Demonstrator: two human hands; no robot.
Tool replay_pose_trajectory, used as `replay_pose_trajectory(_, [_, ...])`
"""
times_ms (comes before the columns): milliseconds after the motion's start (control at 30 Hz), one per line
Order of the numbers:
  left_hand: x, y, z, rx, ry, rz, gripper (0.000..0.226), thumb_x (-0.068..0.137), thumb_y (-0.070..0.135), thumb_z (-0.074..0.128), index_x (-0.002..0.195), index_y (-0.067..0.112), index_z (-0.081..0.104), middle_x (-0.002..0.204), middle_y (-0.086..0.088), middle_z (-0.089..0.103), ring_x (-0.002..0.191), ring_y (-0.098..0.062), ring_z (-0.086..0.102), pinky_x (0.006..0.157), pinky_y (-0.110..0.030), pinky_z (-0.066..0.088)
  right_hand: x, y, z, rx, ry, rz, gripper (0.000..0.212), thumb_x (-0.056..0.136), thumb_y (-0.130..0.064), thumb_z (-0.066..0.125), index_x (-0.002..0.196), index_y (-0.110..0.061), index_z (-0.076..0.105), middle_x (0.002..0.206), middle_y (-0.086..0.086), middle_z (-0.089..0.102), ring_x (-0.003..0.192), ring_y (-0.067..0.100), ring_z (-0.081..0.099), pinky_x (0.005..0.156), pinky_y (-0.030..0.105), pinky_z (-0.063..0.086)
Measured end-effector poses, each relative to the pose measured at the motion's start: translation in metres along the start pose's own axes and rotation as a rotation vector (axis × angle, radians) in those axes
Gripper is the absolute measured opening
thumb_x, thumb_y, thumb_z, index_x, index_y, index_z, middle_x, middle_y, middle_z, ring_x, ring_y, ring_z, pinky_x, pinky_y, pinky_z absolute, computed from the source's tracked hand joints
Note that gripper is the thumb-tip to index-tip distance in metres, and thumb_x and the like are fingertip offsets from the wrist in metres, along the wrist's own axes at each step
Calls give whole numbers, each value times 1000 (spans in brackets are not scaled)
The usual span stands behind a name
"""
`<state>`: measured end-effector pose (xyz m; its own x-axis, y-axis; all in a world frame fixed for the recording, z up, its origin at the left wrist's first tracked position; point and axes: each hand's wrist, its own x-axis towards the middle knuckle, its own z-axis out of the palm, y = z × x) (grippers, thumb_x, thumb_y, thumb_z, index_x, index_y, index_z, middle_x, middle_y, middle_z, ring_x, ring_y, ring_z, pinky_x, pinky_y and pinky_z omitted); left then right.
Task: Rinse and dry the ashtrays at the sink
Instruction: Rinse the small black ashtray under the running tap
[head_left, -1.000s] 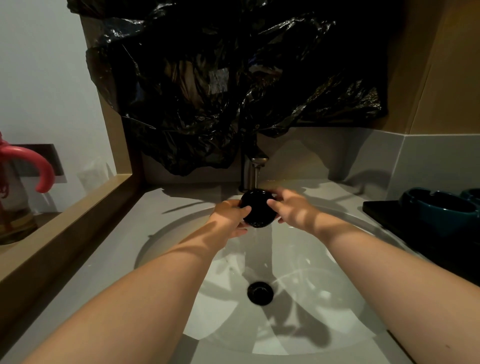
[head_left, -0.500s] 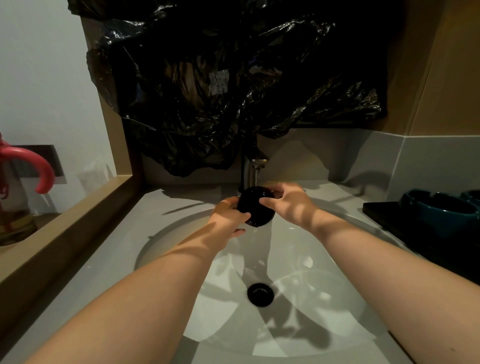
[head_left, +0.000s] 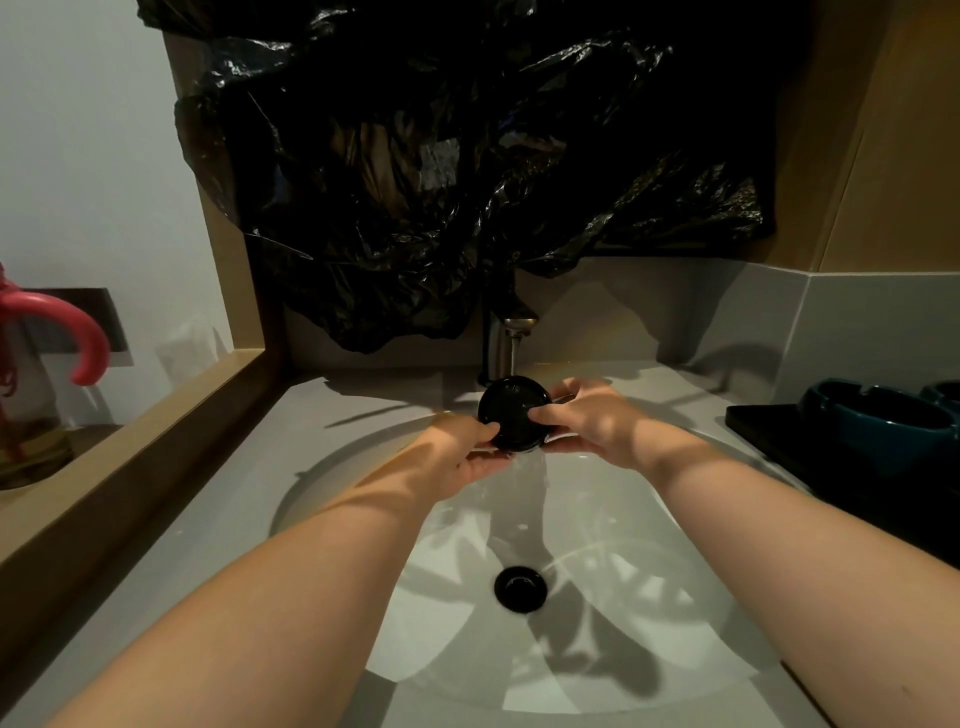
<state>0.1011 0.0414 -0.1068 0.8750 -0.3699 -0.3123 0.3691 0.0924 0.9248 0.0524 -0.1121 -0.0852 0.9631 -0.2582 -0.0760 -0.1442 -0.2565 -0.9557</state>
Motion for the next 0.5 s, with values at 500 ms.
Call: replay_pose_trajectory(500, [-3, -1, 0, 258, 112, 58, 41, 101, 42, 39, 116, 8, 55, 105, -15, 66, 85, -30, 69, 68, -35, 57, -6, -11, -6, -5, -3, 125, 31, 86, -10, 67, 114, -1, 57, 108, 17, 64, 95, 30, 67, 80, 35, 57])
